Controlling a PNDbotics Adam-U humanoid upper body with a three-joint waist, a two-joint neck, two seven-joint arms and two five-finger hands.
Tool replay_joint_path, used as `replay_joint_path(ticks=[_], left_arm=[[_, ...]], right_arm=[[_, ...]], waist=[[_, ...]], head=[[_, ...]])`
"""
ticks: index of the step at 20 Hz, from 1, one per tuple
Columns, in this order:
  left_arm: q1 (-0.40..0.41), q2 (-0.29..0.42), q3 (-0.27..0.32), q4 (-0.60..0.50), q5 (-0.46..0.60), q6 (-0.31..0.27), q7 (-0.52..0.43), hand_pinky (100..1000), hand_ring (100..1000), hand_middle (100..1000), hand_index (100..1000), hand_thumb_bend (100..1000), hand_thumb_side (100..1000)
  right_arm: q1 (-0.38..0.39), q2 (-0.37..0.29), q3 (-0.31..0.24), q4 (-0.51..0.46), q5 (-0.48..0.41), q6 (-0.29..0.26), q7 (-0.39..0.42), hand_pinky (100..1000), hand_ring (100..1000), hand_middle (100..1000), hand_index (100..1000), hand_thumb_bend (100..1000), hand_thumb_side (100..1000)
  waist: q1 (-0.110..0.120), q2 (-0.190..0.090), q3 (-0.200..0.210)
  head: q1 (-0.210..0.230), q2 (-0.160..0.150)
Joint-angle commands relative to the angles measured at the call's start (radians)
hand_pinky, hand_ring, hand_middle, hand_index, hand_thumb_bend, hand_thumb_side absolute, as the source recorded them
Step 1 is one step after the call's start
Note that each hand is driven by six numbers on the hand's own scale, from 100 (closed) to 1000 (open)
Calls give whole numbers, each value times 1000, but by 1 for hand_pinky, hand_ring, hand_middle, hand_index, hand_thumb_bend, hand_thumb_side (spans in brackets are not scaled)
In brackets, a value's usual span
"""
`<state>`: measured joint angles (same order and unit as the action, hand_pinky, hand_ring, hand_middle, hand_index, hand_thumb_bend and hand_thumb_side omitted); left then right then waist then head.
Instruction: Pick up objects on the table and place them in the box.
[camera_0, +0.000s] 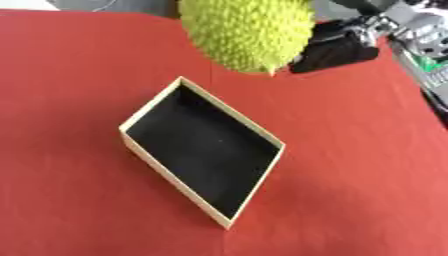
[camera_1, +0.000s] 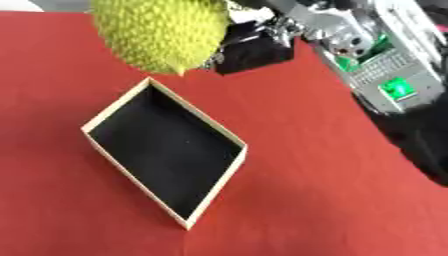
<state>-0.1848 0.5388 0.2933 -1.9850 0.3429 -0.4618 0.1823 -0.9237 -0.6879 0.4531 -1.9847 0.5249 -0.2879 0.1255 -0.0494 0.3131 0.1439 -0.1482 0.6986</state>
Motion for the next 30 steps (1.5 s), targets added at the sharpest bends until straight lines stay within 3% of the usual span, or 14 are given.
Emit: replay_joint_path(ticks=[1,8,13,19,25,28,29,30], left_arm=[[-9,37,3,-15,6,1,0,590,613,651,705,137,684],[-14,26,0,-15,10,8,-8,588,615,650,704,140,686],[-17,24,2,-15,11,9,-9,587,615,650,703,140,686],[-18,20,5,-15,9,8,-6,587,615,650,703,142,686],[-14,11,8,-15,4,13,-5,585,615,649,702,143,686],[-13,9,7,-15,3,14,-6,585,614,649,701,142,686],[-13,8,7,-15,2,15,-7,584,614,649,701,142,686],[-12,7,7,-15,2,16,-7,584,614,649,701,143,686]], right_arm=[[-15,26,22,-15,49,12,19,100,312,313,430,136,100],[26,77,91,-15,197,23,111,100,326,320,451,130,100],[63,97,120,25,262,-19,172,100,336,329,471,134,100],[94,93,132,87,316,-70,174,100,359,347,488,167,100],[121,70,122,124,368,-60,159,100,373,369,500,198,100],[131,61,119,132,390,-53,164,100,420,426,535,257,100],[134,58,119,135,396,-54,173,187,470,475,572,300,100],[135,56,120,135,400,-59,184,372,521,531,617,356,100]], waist=[[6,-22,4],[2,-21,19],[-1,-18,27],[-3,-14,29],[-1,-11,26],[-1,-10,25],[-1,-9,25],[-1,-9,25]], head=[[-1,11],[-4,12],[-11,11],[-17,9],[-19,3],[-20,0],[-19,-1],[-20,-1]])
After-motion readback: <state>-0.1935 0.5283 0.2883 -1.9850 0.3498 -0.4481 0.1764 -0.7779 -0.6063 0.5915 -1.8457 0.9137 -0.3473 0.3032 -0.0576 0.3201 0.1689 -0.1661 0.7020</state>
